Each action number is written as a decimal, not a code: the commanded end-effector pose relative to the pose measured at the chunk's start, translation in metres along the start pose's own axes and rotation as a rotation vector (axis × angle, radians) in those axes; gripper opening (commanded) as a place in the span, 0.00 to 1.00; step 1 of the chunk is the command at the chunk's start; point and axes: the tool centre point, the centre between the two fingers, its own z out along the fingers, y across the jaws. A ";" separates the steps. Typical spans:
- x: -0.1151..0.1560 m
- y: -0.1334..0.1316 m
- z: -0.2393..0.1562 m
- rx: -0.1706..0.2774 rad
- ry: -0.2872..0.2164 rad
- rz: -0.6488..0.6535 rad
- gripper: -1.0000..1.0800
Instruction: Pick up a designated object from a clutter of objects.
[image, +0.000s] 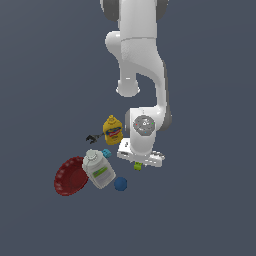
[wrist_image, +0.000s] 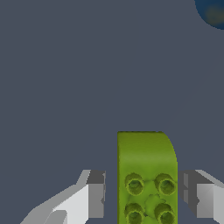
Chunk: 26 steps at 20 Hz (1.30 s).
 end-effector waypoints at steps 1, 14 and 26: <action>0.001 0.000 0.001 0.000 0.001 0.000 0.00; 0.001 -0.002 -0.005 0.001 0.001 0.000 0.00; 0.004 -0.032 -0.080 0.001 0.001 0.000 0.00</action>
